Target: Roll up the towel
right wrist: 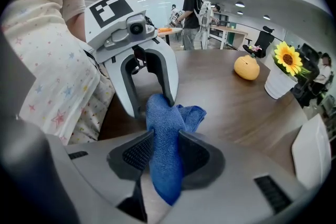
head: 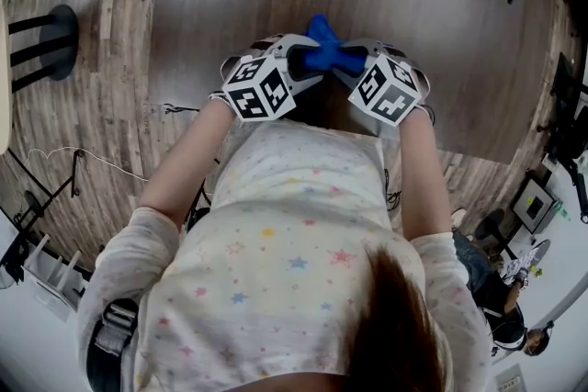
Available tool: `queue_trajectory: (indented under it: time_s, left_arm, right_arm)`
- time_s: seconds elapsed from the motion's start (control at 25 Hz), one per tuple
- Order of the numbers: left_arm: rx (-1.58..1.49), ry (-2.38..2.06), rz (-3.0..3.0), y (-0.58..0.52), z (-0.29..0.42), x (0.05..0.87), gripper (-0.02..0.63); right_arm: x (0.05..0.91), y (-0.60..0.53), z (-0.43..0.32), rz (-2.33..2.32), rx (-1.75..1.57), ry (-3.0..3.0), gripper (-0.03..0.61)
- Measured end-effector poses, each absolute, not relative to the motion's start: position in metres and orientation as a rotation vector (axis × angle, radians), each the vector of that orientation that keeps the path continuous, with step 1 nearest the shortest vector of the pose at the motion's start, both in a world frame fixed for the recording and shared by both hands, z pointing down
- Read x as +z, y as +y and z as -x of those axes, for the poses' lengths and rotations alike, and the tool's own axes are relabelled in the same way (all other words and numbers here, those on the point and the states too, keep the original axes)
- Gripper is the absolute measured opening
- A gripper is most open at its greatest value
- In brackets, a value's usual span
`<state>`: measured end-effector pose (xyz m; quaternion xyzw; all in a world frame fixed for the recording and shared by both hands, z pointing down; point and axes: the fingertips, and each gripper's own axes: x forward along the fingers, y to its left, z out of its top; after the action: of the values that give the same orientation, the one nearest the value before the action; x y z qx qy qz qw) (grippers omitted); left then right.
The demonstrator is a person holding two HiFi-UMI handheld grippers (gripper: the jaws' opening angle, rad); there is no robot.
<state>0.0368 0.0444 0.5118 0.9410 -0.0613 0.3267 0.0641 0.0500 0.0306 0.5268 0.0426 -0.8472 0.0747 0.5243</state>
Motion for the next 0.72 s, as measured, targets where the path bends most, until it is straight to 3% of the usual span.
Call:
queue_trajectory:
  time_s: [0.72]
  left_arm:
    - [0.954,-0.261,-2.701,0.019,-0.030,0.523,0.161]
  right_arm:
    - [0.503,0.026,-0.041,-0.214,0.134,-2.114,0.120]
